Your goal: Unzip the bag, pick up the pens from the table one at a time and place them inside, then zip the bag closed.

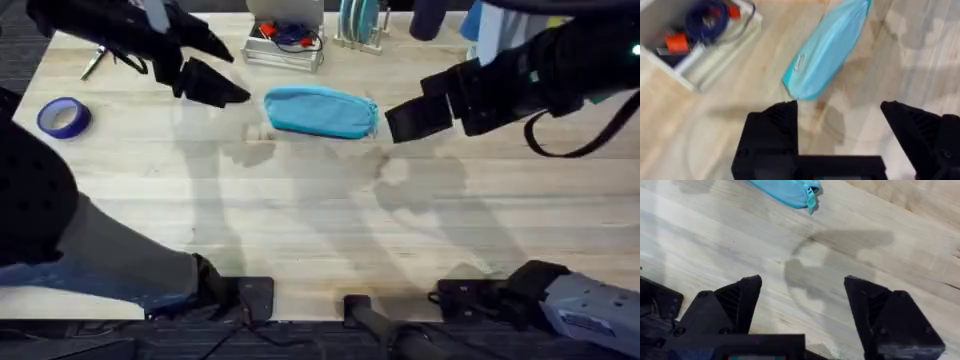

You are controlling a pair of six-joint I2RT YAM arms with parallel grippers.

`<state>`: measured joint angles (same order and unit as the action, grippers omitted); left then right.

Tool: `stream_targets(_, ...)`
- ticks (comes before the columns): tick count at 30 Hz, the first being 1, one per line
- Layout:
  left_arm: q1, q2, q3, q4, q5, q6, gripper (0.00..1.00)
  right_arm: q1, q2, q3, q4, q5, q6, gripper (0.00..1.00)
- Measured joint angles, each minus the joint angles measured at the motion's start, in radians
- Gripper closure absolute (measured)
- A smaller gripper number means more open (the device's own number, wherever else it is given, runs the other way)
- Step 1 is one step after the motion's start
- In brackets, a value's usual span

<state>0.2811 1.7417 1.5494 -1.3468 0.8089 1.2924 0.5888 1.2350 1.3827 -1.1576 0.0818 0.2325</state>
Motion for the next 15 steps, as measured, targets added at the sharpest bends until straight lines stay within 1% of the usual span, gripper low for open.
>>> stream_targets(6, -0.058, -0.039, 0.000, -0.017, -0.190, -0.328, 0.002, 0.000, 0.000, 0.000, 0.000, 0.000, 0.000, 0.004)
stream_targets(8, -0.076, -0.041, 0.001, -0.048, -0.235, -0.399, 0.003, 0.000, 0.000, 0.000, 0.000, 0.000, 0.000, 0.004)
stream_targets(11, -0.106, -0.041, 0.001, -0.082, -0.275, -0.460, 0.002, 0.000, 0.000, 0.000, 0.000, 0.000, 0.000, 0.003)
stream_targets(15, -0.150, -0.041, 0.001, -0.109, -0.292, -0.497, 0.002, 0.000, 0.000, 0.000, 0.000, 0.000, 0.000, 0.003)
